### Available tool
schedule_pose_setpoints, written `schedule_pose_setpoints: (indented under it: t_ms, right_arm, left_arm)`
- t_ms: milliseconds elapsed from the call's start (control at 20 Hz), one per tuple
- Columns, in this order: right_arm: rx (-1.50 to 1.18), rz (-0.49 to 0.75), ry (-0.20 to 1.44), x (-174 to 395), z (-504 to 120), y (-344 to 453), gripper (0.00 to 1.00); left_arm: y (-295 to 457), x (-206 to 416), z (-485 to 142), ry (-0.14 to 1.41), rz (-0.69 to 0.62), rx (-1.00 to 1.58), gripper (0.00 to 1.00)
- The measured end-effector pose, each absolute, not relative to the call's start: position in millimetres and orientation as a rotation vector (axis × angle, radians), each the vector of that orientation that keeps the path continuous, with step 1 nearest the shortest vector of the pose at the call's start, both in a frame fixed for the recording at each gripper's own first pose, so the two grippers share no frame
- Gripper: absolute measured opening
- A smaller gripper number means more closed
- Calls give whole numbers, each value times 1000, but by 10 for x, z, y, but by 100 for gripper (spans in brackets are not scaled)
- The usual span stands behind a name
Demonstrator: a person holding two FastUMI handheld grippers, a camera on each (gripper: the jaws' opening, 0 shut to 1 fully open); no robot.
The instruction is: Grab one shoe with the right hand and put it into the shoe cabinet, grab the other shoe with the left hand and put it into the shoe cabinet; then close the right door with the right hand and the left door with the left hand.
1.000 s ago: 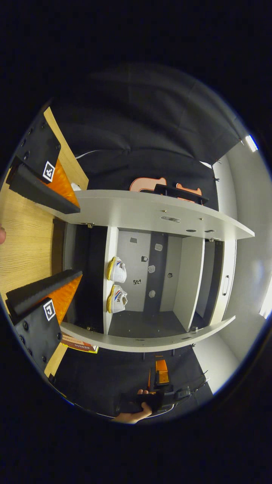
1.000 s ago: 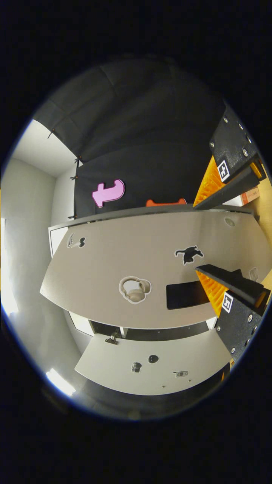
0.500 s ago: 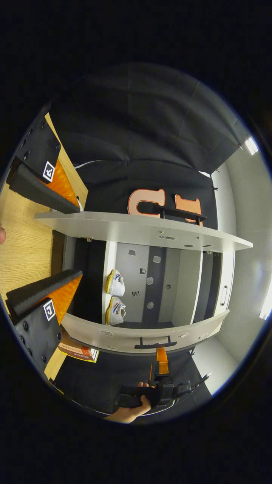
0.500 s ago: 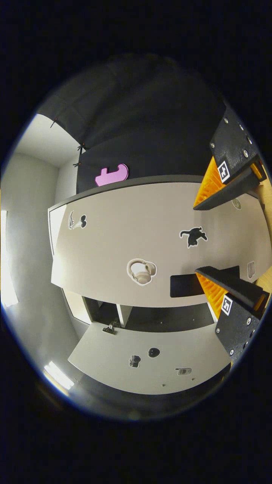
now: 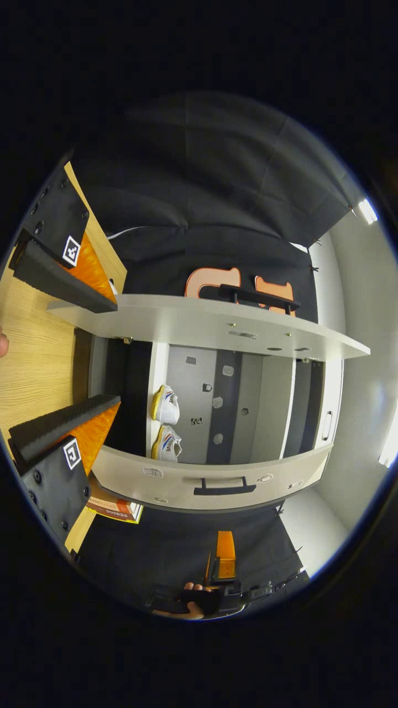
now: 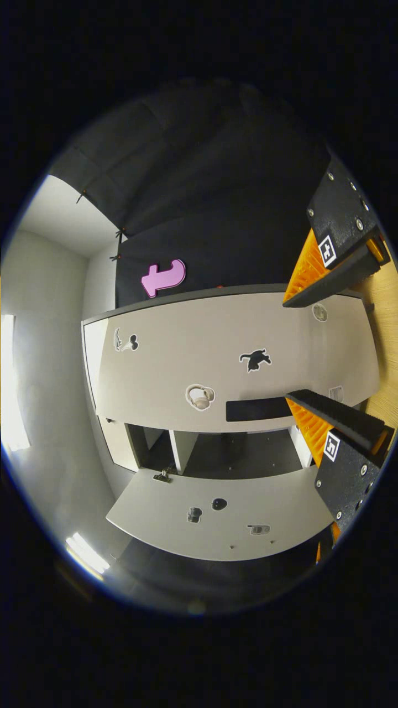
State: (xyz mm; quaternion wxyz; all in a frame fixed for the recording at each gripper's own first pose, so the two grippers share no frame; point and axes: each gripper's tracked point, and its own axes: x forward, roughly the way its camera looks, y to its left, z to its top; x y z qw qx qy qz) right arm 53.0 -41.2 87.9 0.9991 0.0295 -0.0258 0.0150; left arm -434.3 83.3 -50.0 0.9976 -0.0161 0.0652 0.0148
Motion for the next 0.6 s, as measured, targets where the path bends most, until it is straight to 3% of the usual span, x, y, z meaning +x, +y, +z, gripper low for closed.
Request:
schedule_pose_setpoints:
  t_ms: [600]
  right_arm:
    - [76,-39,37,-291,-108,-349,92]
  left_arm:
    - [337,-4300,-370,114,-59,-84,97]
